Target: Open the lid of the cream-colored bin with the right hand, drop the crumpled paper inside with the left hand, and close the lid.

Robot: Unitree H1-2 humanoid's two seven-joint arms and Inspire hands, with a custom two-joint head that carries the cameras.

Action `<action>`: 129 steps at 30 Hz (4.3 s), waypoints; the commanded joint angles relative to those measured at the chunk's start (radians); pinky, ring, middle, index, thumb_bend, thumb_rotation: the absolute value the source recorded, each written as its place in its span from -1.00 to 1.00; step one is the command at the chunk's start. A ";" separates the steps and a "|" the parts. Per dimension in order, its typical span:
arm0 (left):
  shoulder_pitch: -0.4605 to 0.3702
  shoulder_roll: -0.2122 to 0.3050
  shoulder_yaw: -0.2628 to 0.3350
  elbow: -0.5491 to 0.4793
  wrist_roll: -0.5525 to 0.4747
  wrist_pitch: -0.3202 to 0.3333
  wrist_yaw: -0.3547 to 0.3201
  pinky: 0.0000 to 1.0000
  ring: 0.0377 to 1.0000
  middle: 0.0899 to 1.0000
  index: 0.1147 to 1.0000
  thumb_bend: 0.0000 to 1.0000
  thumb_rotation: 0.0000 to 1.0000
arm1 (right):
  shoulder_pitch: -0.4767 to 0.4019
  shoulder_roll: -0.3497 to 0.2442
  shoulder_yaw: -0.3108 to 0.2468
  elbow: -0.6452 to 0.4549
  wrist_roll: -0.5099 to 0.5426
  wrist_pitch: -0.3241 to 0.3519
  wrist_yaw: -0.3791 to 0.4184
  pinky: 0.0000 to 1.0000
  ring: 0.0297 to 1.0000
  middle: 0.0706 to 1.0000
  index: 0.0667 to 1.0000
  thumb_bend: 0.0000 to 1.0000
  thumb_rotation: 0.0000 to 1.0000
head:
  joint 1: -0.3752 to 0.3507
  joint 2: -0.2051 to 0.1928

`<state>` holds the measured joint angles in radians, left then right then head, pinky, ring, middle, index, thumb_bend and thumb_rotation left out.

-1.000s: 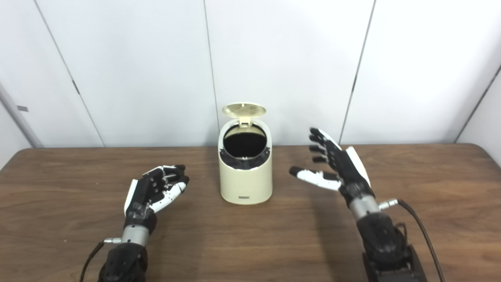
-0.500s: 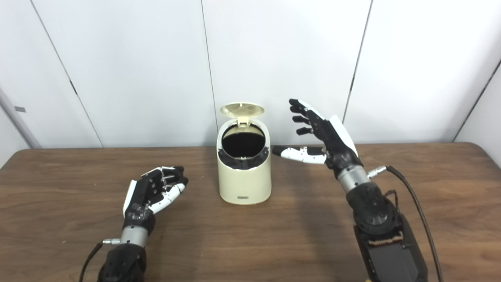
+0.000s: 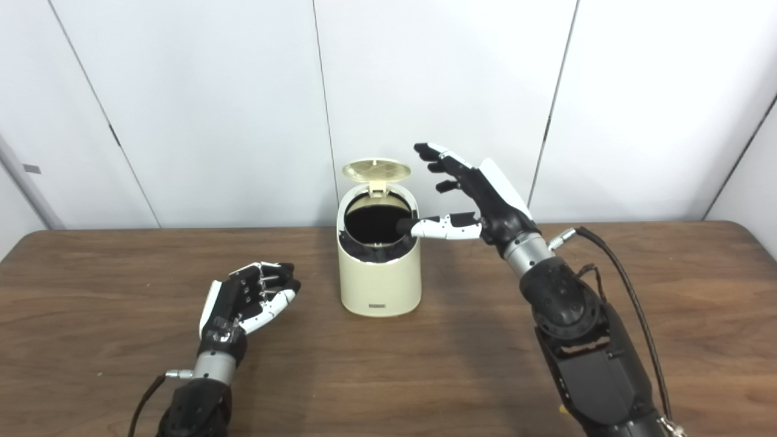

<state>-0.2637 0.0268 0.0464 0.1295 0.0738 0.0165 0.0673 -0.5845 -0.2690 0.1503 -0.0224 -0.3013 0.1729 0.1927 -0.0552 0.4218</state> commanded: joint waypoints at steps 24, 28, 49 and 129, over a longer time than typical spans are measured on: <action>-0.036 0.001 -0.017 -0.001 0.014 -0.033 0.010 0.11 0.29 0.34 -0.13 0.00 -0.85 | -0.183 -0.049 0.069 0.029 -0.117 0.021 0.104 0.84 0.92 0.89 0.81 0.31 -0.30 | 0.002 -0.001; -0.036 0.002 -0.026 0.003 0.028 -0.043 0.012 0.09 0.28 0.34 -0.13 0.00 -0.85 | -0.209 -0.058 0.082 0.051 -0.138 0.005 0.113 0.76 0.89 0.88 0.80 0.36 -0.24 | 0.003 0.001; -0.043 -0.003 -0.032 0.001 0.040 -0.046 0.013 0.09 0.27 0.34 -0.13 0.00 -0.85 | -0.250 -0.104 0.156 0.041 -0.182 -0.074 0.206 0.55 0.71 0.67 0.58 0.44 -0.11 | 0.013 0.018; -0.044 -0.016 -0.022 -0.050 0.035 0.022 0.012 0.14 0.31 0.37 0.26 0.15 -0.54 | -0.160 -0.188 0.266 -0.025 -0.354 -0.319 0.261 0.93 0.73 0.25 0.21 0.40 -0.15 | 0.035 0.086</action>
<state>-0.2668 0.0101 0.0228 0.1225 0.1119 0.0554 0.0714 -0.7207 -0.4426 0.3984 -0.0412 -0.6525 -0.0870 0.4423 -0.0199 0.5077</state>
